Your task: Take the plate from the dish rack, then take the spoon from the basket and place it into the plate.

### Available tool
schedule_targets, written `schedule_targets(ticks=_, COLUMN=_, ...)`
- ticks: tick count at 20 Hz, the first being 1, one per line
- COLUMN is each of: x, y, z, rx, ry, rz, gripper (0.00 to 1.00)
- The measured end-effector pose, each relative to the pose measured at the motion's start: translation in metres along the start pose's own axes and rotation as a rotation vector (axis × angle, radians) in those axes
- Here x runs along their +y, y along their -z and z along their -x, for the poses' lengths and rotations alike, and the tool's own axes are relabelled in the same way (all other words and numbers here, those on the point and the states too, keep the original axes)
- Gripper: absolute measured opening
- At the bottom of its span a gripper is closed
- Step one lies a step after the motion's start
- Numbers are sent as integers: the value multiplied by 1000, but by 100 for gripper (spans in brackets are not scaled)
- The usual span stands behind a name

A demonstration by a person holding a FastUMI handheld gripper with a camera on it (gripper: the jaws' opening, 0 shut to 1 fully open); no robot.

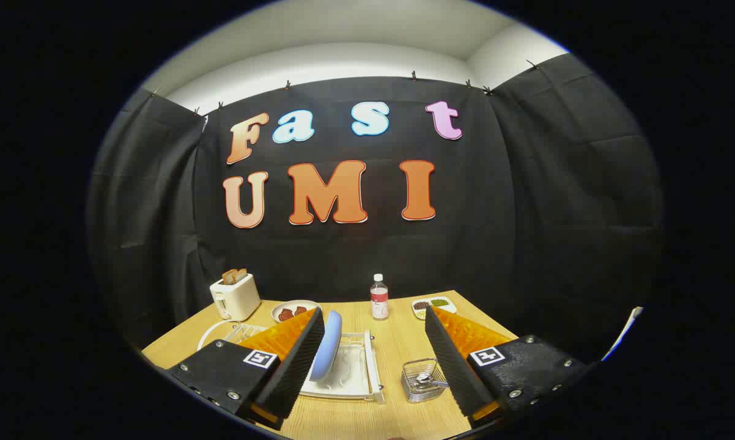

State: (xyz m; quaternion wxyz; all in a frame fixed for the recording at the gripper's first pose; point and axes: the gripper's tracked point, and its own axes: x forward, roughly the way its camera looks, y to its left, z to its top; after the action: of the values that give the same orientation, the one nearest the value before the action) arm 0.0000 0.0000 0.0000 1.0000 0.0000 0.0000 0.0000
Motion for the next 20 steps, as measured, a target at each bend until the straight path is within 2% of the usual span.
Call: schedule_targets(ticks=20, x=21, y=9, z=-28, rx=20, ry=-31, rz=37, gripper=98)
